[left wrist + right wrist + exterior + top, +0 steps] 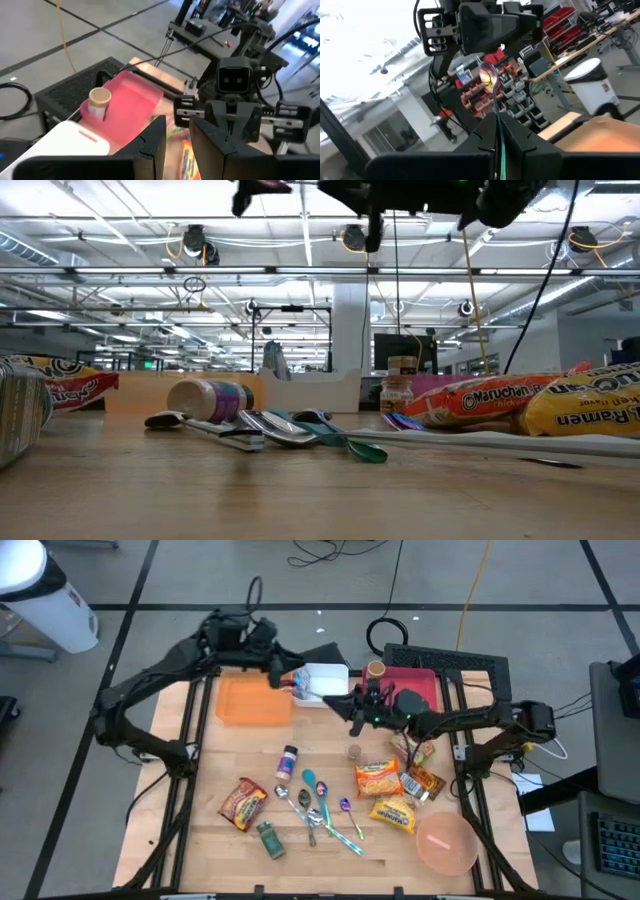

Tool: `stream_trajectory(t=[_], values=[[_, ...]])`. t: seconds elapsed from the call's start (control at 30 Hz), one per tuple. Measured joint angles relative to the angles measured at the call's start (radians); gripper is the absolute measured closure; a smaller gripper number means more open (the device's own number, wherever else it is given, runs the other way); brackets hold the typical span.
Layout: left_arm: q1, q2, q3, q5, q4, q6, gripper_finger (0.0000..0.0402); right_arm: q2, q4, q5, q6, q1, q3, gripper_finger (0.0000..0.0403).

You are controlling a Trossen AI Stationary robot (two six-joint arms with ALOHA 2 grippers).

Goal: Pick & Place Food Item
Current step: Put the bottom left violet and green spoon into the orange bin

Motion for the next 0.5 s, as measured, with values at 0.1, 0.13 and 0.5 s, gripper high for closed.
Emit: stream_trajectory(t=[0.1,0.13,0.5], values=[[0.000,0.041,0.000,0.006,0.081,-0.046,0.0311,-0.085,-0.055,-0.063,0.006,-0.061,-0.052,0.0402],[0.000,0.053,0.000,0.007,0.121,-0.063,0.0311,-0.119,-0.079,-0.087,0.022,-0.084,-0.071,0.0402],[-0.022,0.174,0.000,0.027,0.386,-0.254,0.0230,-0.414,-0.154,-0.173,0.122,-0.221,-0.316,0.0402]])
